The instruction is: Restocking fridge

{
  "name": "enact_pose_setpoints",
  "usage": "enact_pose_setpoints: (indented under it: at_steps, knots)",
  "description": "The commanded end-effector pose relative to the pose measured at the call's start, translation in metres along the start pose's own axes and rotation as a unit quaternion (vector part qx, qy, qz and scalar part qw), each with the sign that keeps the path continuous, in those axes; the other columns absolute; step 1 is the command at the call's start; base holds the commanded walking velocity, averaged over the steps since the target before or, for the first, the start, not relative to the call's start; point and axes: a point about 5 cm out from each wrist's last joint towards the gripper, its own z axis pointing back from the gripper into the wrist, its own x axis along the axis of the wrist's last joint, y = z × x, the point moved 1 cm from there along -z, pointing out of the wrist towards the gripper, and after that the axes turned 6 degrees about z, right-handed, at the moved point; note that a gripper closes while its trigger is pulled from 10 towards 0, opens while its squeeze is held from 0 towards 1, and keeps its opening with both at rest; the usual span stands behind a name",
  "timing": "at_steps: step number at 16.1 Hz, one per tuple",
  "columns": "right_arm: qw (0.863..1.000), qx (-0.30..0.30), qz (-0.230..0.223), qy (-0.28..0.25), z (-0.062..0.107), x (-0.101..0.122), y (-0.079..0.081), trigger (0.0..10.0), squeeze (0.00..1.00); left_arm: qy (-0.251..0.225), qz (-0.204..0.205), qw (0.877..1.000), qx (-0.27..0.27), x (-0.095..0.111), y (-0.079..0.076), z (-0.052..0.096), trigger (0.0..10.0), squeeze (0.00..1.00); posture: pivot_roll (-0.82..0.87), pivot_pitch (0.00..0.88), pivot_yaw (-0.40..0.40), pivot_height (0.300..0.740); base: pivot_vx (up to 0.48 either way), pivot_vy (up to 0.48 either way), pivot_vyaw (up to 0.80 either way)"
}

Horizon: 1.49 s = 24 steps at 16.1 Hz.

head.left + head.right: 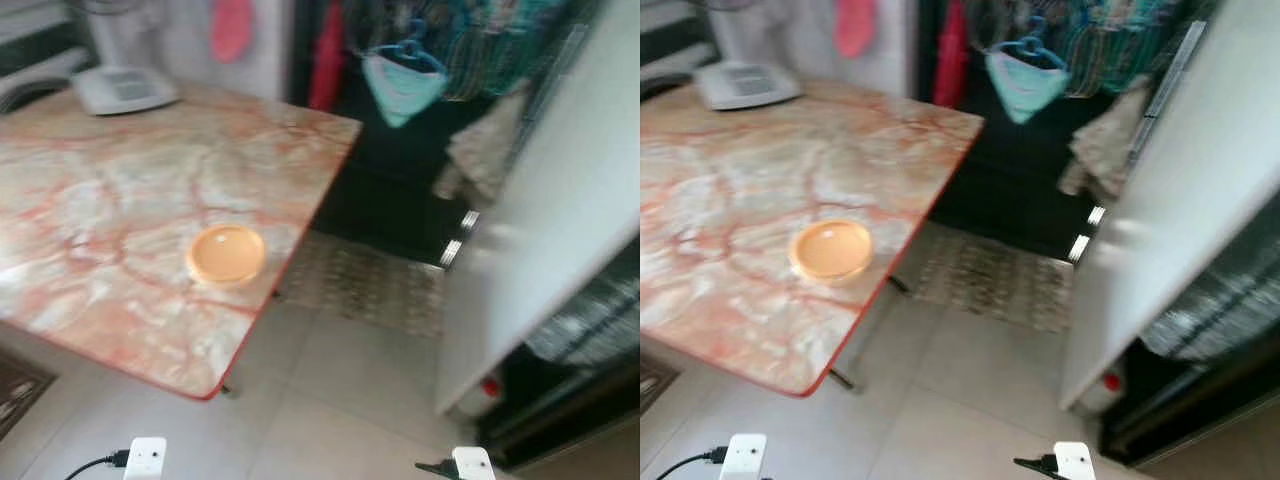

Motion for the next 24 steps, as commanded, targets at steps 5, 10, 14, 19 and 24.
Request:
enact_pose_setpoints:
  at_steps: [5, 10, 14, 19, 24]
  knots:
    - [1.0, -0.003, 0.001, 0.004, 0.0006, -0.0008, -0.0038, 10.0, 0.0, 0.003, -0.011, 1.0, -0.002, 0.0009, -0.0028, -0.0003, 10.0, 0.0, 0.13, 0.0, -0.068, 0.74, 0.0, -0.229, -0.79]
    - [1.0, -0.002, -0.006, -0.002, 0.0006, 0.0, -0.0035, 10.0, 0.0, 0.004, -0.012, 1.0, -0.003, 0.0012, -0.0029, -0.0004, 10.0, 0.0, 0.13, 0.0, -0.065, 0.74, 0.0, -0.318, -0.16]
    - [1.0, -0.004, -0.009, -0.002, 0.0006, -0.0002, -0.0035, 10.0, 0.0, 0.003, -0.015, 1.0, -0.004, 0.0012, -0.0029, -0.0004, 10.0, 0.0, 0.13, 0.0, -0.063, 0.74, 0.0, -0.258, 0.0]
    - [1.0, -0.005, -0.009, -0.003, 0.0007, -0.0004, -0.0039, 10.0, 0.0, 0.002, -0.014, 1.0, -0.006, 0.0008, -0.0035, -0.0002, 10.0, 0.0, 0.13, 0.0, -0.064, 0.74, 0.0, -0.259, 0.0]
    - [1.0, -0.008, -0.012, -0.006, 0.0008, 0.0002, -0.0051, 10.0, 0.0, 0.005, -0.007, 1.0, -0.006, 0.0005, -0.0045, -0.0002, 10.0, 0.0, 0.13, 0.0, -0.067, 0.74, 0.0, -0.101, 0.0]
